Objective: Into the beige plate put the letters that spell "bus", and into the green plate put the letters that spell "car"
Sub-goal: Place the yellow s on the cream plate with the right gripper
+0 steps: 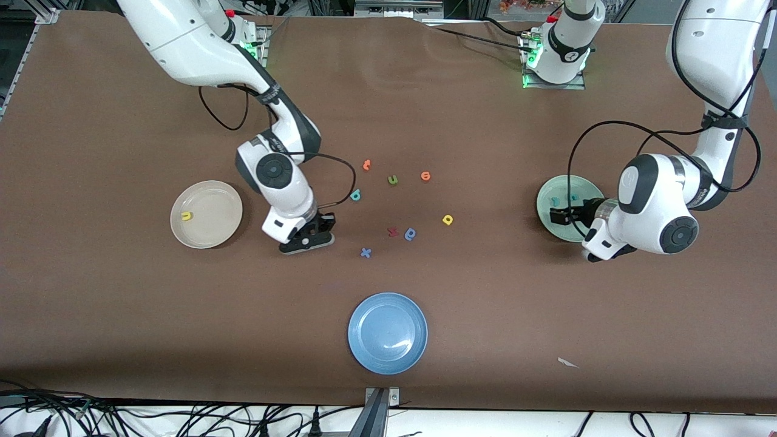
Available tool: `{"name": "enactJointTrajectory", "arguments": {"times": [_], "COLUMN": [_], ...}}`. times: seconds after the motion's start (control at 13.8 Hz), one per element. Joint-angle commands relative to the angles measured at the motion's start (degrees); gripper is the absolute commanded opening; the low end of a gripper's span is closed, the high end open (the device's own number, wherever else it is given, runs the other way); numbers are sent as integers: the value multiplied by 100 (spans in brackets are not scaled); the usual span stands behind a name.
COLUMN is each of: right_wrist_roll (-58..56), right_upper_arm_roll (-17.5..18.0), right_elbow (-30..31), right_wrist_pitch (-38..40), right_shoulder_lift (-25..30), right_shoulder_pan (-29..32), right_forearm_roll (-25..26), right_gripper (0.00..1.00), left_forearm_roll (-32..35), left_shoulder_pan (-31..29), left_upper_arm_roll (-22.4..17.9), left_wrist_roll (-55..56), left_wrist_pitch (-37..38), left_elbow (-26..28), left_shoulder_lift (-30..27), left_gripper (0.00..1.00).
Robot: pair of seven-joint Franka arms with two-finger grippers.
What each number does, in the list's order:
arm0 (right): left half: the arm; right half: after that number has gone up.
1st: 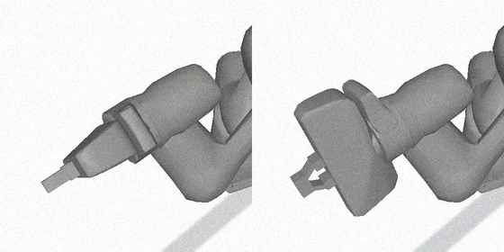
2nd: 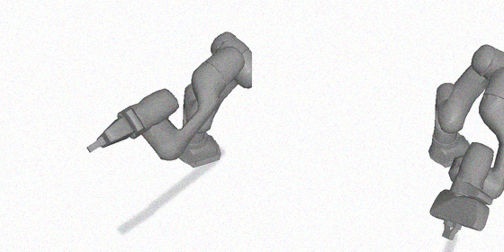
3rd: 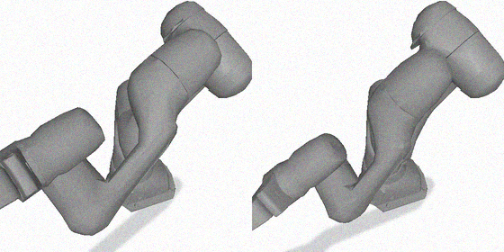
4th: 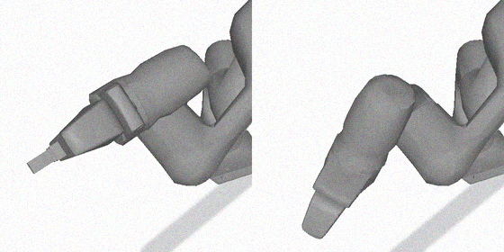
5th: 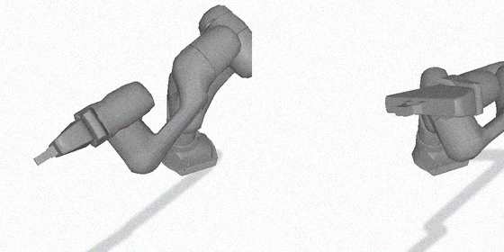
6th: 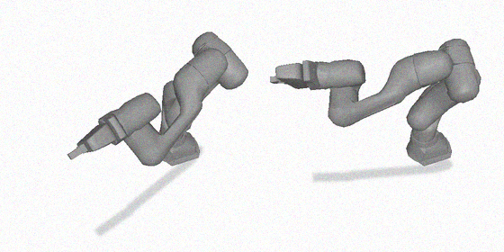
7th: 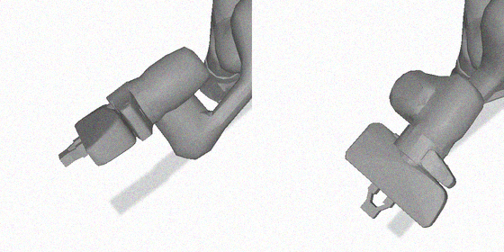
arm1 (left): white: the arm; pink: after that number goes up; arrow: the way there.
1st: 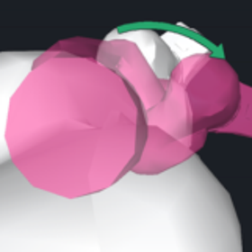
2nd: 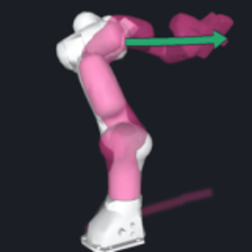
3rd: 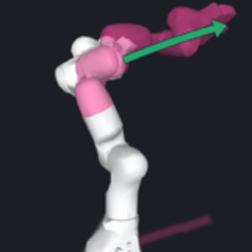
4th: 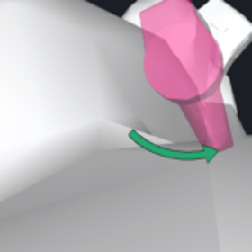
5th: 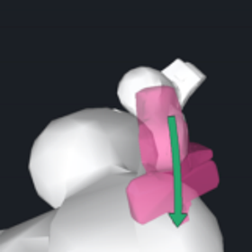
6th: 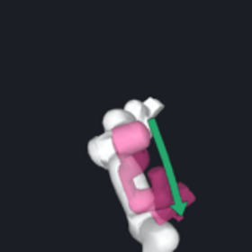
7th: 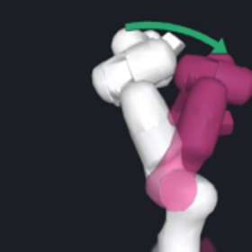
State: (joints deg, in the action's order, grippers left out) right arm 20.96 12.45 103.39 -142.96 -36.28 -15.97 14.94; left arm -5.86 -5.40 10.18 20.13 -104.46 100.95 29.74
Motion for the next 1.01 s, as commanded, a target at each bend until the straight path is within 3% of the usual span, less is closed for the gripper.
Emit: {"name": "enactJointTrajectory", "arguments": {"times": [0.0,0.22,0.43,0.65,0.72,0.8,0.87,0.94], "right_wrist_roll": [-809,-1706,-2568,-3333,-3413,-3414,-3406,-3388], "right_upper_arm_roll": [56,64,47,-304,-348,-349,-349,-349], "right_elbow": [820,1655,2508,2747,2747,2747,2747,2739], "right_wrist_pitch": [171,259,242,207,181,137,93,93], "right_shoulder_lift": [795,1508,2150,2284,2240,2213,2196,2195], "right_shoulder_pan": [523,1103,1684,1887,1931,1949,1940,1940], "right_forearm_roll": [106,88,79,79,79,53,36,35], "right_gripper": [10,10,12,19,32,68,93,97], "left_forearm_roll": [-161,-169,-161,-91,-82,-82,-82,-82], "left_shoulder_pan": [91,188,688,1057,1163,1251,1339,1392], "left_upper_arm_roll": [307,756,801,801,801,801,792,783], "left_wrist_roll": [875,1807,2994,3794,3988,4156,4349,4577], "left_wrist_pitch": [-293,-863,-1821,-2445,-2543,-2561,-2561,-2561], "left_elbow": [-6,12,12,12,12,12,21,21], "left_shoulder_lift": [-21,32,251,559,629,665,682,700], "left_gripper": [97,94,95,95,95,95,95,95]}}
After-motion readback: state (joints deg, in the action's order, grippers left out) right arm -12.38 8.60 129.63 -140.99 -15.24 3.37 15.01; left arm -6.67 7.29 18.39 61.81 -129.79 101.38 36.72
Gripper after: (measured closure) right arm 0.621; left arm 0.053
